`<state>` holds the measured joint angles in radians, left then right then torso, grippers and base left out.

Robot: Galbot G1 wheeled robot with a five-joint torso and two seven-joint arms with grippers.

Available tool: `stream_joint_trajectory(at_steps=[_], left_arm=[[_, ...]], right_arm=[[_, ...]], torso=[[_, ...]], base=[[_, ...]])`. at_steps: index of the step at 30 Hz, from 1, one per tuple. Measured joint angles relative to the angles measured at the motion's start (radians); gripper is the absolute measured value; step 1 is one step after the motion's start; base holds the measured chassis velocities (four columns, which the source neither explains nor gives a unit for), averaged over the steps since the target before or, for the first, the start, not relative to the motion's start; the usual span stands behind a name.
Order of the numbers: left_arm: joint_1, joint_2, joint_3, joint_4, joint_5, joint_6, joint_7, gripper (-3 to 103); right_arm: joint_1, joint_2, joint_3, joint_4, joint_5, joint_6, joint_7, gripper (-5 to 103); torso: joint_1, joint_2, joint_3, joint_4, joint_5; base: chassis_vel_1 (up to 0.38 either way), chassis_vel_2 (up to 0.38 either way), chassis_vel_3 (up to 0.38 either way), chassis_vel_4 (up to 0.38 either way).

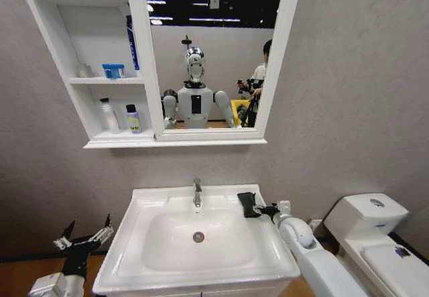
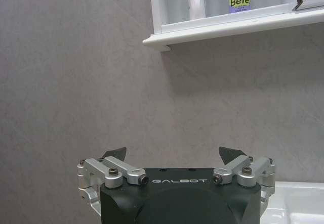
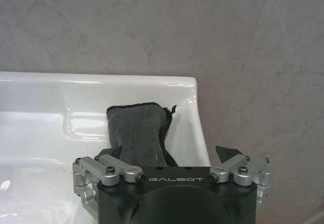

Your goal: Move facial cleanser and shampoo from washbasin to cabinet, then wipe washbasin with towel.

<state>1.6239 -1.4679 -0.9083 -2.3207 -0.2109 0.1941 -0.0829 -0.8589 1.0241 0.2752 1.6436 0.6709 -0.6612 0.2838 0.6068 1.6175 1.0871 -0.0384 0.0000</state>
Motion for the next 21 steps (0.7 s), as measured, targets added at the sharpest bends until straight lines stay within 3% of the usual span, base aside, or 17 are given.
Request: stream_joint_trajectory(at_steps=[7,9,16,21], left_arm=[[0.0,0.0,0.0,0.0,0.0,0.0,0.0,100],[0.0,0.0,0.0,0.0,0.0,0.0,0.0,100],[0.0,0.0,0.0,0.0,0.0,0.0,0.0,100],[0.0,0.0,0.0,0.0,0.0,0.0,0.0,100]], right_arm=[[0.06,-0.013,-0.06,-0.044,0.114,-0.023,0.044,103],[0.092,-0.018,-0.083,-0.064,0.149,-0.043,0.055,95],[0.168,-0.039,-0.159,-0.101,0.19,-0.074,0.087,91],[0.202,-0.051,-0.22,-0.134,0.216,-0.078,0.116,96]], torso=[[0.0,0.0,0.0,0.0,0.0],[0.0,0.0,0.0,-0.0001,0.0],[0.0,0.0,0.0,0.0,-0.0001],[0.0,0.0,0.0,0.0,0.0]], base=[[0.0,0.0,0.0,0.0],[0.0,0.0,0.0,0.0],[0.0,0.0,0.0,0.0],[0.0,0.0,0.0,0.0]])
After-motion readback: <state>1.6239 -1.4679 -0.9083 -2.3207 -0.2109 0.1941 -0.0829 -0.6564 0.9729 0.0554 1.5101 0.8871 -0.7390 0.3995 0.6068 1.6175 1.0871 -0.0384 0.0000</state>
